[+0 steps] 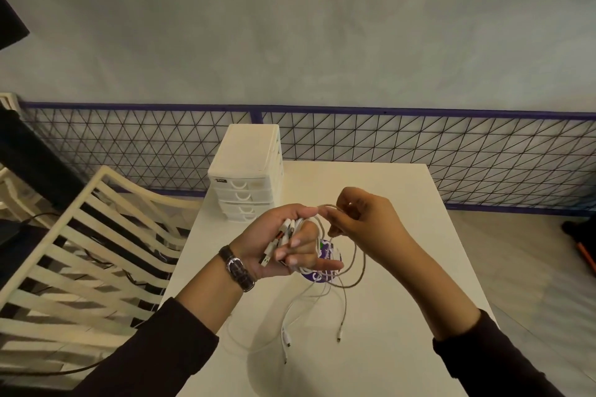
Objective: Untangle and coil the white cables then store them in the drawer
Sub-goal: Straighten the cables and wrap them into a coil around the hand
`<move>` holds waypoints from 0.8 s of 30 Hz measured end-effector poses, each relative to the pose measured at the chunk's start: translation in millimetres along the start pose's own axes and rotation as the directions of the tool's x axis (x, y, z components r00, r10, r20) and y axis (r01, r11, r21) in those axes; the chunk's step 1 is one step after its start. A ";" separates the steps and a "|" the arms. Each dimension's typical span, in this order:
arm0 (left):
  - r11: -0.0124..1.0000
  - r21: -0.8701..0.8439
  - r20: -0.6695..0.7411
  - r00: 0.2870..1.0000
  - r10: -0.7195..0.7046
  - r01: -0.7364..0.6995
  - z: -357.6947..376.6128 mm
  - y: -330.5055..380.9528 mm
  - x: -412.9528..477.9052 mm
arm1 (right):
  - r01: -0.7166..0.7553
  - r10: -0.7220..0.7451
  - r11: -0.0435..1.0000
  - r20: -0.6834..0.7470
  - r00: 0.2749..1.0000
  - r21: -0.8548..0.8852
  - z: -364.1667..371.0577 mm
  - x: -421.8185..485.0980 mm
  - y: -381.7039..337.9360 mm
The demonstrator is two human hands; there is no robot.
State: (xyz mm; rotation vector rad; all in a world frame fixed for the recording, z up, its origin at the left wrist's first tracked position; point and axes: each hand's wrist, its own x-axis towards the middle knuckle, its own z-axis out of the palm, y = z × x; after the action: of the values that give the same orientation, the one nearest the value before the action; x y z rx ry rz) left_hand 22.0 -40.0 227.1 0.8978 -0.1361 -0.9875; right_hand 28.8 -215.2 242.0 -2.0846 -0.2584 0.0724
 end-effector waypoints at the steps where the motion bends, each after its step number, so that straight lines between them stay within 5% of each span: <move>1: 1.000 -0.001 0.003 1.000 0.004 -0.004 0.0 0.5 -0.1 | 0.006 -0.005 1.000 0.020 1.000 -0.014 1.4 0.1 -0.1; 8: 0.990 -0.134 0.231 0.970 0.076 -0.045 0.2 5.8 3.9 | -0.071 0.060 0.951 0.047 0.997 0.301 14.2 -1.8 6.7; 12: 0.989 -0.136 0.210 0.974 0.085 -0.057 2.3 4.9 9.4 | -0.035 0.014 0.932 0.060 0.998 0.360 21.2 -4.3 6.5; 18: 0.985 -0.148 0.214 0.970 0.115 -0.084 -0.1 8.0 11.3 | -0.141 0.083 0.925 0.173 0.981 0.353 37.8 -10.4 12.3; 24: 0.976 -0.175 0.219 0.961 0.168 -0.131 -3.4 11.9 10.5 | -0.086 0.072 0.993 0.162 0.984 0.081 50.3 -22.3 15.7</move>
State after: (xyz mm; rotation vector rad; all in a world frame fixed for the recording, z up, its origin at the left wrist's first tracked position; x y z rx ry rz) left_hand 37.5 -43.2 230.4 0.6140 -0.3160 -0.9455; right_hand 1.5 -184.8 201.9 -2.0040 -0.2639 0.2945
